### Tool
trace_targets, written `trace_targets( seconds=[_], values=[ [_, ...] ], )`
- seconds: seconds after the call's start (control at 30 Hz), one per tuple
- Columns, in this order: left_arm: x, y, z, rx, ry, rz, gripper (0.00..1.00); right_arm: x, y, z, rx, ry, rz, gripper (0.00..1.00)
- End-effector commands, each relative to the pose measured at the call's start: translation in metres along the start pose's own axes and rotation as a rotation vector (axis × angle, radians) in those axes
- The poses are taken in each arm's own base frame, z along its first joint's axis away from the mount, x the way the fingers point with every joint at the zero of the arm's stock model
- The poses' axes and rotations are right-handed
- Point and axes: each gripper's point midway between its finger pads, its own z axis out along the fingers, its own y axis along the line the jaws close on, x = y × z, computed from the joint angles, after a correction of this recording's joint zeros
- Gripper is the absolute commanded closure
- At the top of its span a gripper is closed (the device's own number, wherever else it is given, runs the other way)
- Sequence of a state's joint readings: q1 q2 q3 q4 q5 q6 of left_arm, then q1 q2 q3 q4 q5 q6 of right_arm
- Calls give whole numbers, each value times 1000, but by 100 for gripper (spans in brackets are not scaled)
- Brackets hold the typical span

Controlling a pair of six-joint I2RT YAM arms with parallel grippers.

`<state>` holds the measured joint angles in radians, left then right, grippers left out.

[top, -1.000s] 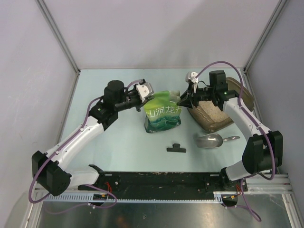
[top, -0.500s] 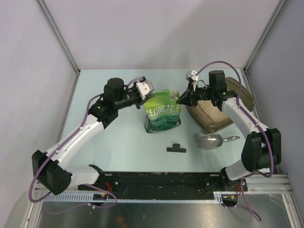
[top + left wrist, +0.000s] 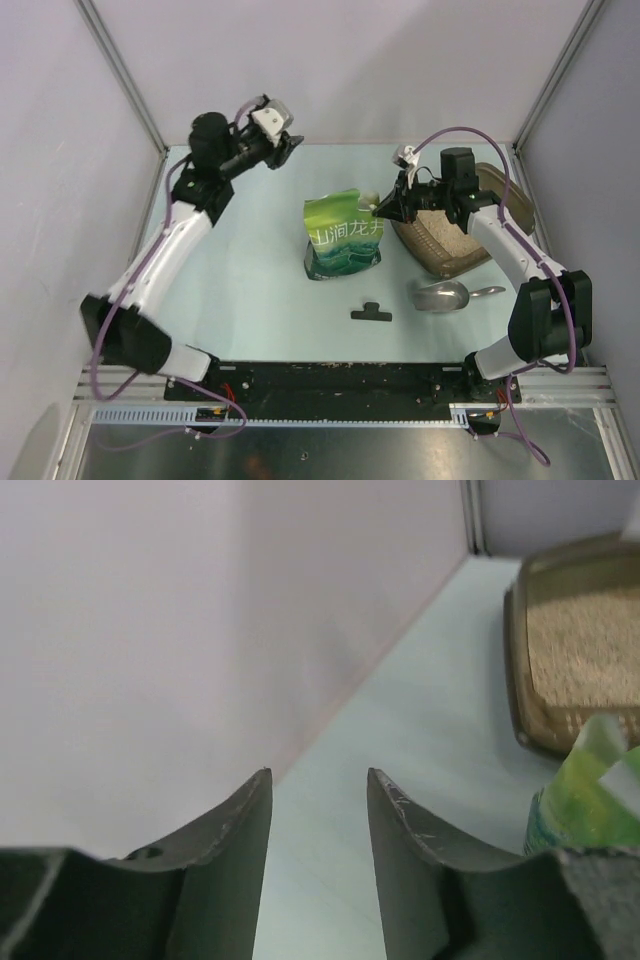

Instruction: Fill the litter box with clean litter

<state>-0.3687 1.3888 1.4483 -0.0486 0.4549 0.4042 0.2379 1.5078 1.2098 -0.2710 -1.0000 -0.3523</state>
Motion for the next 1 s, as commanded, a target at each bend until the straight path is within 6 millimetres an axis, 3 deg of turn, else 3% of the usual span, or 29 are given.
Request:
trace_targets(
  seconds=[0.0,0.03,0.13,0.27,0.4,0.63,0.8,0.97],
  values=[
    [75,-37,38,191,114,-201,55,-14,-1,-13,29,-26,-44,87],
    [92,-42,51,217,139,-249,57,-13,-1,-14,25,-25,-50,86],
    [94,-52,68,277,136,-321,61,-7,-2,-15,22,-12,-68,83],
    [105,-84,79,413,130,-340,63,-7,-5,-15,62,-21,-115,82],
    [94,-115,80,558,94,-392,64,-15,-8,-14,99,-39,-137,80],
    [96,-148,81,692,77,-421,65,-19,-25,-11,145,-62,-142,59],
    [98,-160,79,748,82,-469,66,-24,-32,-12,148,-86,-174,50],
    [96,-166,73,793,76,-495,67,-16,-31,-3,77,-97,-127,43]
  ],
)
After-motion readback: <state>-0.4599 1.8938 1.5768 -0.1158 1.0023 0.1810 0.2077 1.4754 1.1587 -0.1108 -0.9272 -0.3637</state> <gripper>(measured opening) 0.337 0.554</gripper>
